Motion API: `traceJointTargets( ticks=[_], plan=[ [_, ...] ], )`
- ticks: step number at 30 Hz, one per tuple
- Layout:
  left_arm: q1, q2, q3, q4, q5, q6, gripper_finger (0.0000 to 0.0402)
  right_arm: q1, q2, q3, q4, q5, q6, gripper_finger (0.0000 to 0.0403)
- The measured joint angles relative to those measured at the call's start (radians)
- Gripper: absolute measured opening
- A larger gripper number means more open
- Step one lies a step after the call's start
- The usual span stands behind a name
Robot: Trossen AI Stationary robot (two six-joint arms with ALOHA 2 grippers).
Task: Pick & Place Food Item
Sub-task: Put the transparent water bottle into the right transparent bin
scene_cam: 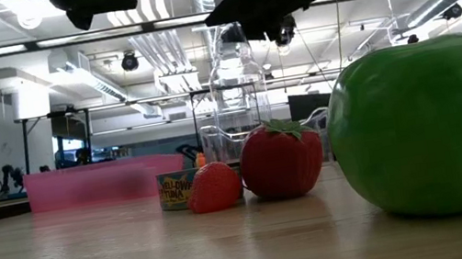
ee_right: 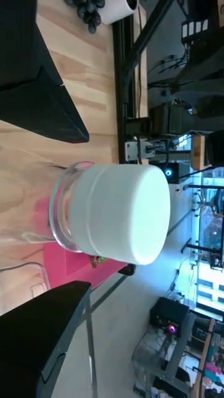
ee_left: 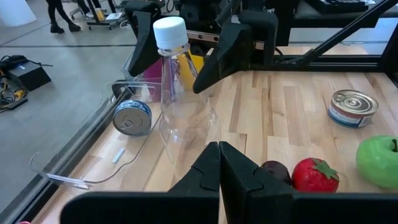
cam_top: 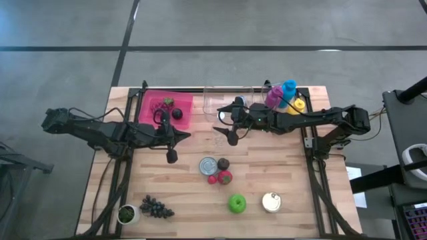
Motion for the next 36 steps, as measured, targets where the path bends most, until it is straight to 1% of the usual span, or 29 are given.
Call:
traceJointTargets(
  ticks=[36],
  plan=[
    [0.0,0.0,0.0,-0.001,0.0,-0.001,0.0001,0.001,-0.002,-0.001,0.024,-0.002,0.003,0.038]
  ],
)
